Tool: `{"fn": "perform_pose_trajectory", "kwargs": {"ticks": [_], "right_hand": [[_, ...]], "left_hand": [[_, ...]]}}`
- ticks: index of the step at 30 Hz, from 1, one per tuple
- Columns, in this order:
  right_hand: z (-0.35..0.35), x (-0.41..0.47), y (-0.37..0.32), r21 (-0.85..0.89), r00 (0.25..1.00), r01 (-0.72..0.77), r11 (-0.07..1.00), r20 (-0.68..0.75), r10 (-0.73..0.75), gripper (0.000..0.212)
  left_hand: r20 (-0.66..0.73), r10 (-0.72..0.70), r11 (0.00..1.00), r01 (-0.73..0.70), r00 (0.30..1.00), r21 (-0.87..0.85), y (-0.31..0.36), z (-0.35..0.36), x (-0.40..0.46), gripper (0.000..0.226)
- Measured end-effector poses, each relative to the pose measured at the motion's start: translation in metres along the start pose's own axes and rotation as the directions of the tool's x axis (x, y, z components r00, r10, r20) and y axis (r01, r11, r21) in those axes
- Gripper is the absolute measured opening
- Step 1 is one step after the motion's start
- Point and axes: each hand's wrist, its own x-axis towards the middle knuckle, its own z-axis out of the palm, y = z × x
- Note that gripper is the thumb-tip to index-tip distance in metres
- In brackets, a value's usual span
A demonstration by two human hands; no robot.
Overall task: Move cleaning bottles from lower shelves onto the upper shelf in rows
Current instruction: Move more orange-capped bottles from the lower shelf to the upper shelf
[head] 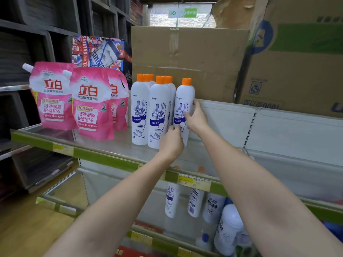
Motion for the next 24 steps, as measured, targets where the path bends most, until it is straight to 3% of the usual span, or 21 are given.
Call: {"fn": "perform_pose_trajectory", "kwargs": {"ticks": [2, 8, 12, 16, 20, 24], "right_hand": [[-0.005, -0.007, 0.005, -0.037, 1.000, -0.021, 0.999, 0.008, 0.021, 0.049], [-0.027, -0.037, 0.029, -0.069, 0.996, -0.081, 0.994, 0.027, 0.083, 0.024], [-0.048, -0.062, 0.049, -0.003, 0.993, -0.099, 0.995, 0.067, 0.099, 0.007], [-0.070, -0.091, 0.062, 0.102, 0.982, -0.128, 0.987, 0.152, 0.112, 0.020], [-0.086, -0.125, 0.069, 0.176, 0.959, -0.167, 0.970, 0.259, 0.118, 0.018], [-0.100, -0.165, 0.076, 0.112, 0.944, -0.034, 0.993, 0.330, -0.005, 0.019]], "left_hand": [[0.003, -0.013, 0.999, 0.013, 1.000, -0.035, 0.000, 0.000, -0.002, 0.031], [0.029, -0.070, 0.990, 0.073, 0.997, -0.120, 0.006, -0.005, -0.019, 0.048], [-0.006, -0.120, 0.979, 0.118, 0.993, -0.164, 0.021, -0.006, -0.040, 0.032], [-0.044, -0.186, 0.973, 0.177, 0.982, -0.148, 0.041, -0.012, -0.067, 0.009], [-0.056, -0.227, 0.968, 0.219, 0.972, -0.119, 0.063, -0.019, -0.103, 0.007], [-0.049, -0.274, 0.960, 0.270, 0.961, -0.069, 0.073, -0.022, -0.144, 0.009]]}}
